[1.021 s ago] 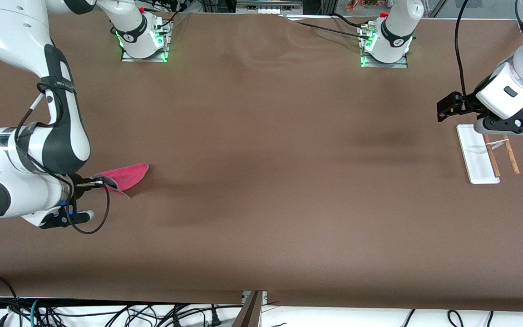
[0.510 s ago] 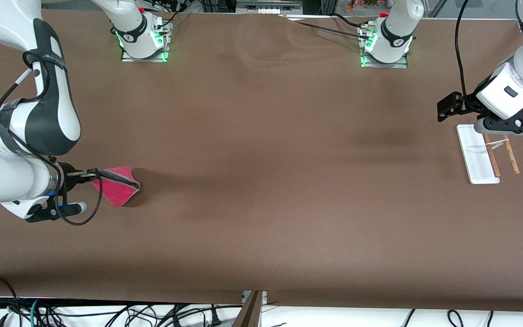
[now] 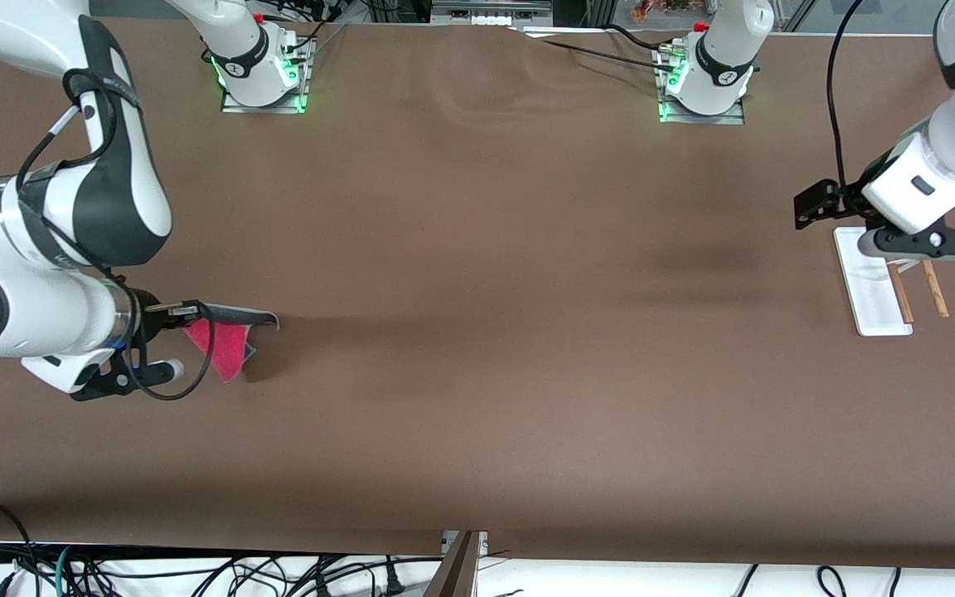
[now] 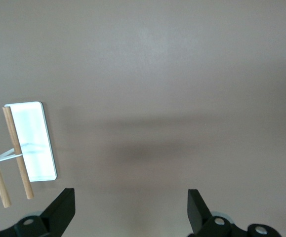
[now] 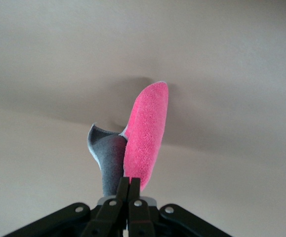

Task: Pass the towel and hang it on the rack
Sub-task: 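Lift the pink towel with the right gripper and drag it slightly, then carry the towel up with the right gripper while the left gripper approaches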

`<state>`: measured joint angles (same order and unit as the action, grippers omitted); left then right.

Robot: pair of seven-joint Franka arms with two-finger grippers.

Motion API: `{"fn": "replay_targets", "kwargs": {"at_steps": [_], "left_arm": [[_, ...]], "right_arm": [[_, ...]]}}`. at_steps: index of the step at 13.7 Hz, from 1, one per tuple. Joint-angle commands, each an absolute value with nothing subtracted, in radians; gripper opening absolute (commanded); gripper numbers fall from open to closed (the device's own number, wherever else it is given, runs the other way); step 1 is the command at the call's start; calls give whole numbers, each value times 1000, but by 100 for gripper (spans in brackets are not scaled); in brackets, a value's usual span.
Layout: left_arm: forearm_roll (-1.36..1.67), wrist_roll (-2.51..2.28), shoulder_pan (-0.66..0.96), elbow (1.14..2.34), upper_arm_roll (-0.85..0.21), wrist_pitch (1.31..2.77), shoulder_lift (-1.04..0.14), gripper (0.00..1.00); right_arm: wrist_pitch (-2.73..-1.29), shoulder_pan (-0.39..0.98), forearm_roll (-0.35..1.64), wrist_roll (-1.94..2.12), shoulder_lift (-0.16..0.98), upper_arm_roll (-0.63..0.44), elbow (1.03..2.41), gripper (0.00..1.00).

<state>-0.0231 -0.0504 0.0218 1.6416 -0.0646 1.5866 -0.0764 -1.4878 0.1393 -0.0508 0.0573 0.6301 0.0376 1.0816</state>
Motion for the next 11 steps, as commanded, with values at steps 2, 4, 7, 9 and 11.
{"fn": "replay_targets", "kwargs": {"at_steps": [2,4,7,9,11], "left_arm": [[-3,-34,8,1568,-66,1571,-121,100],[-2,-32,-17,1563,-66,1569,-124,100],[61,91,-46,1565,-66,1548,-123,100],[199,245,-93,1577,-66,1539,-133,100],[334,412,-127,1580,-67,1537,-167,100]], "right_arm": [[-1483,199,-49,-41,611,38,1063,0],[-1485,251,-49,-135,611,38,1051,0],[-1515,333,-49,-277,611,40,1031,0],[-1549,382,-25,-351,611,38,1028,0],[-1604,417,20,-421,609,38,1026,0]]}}
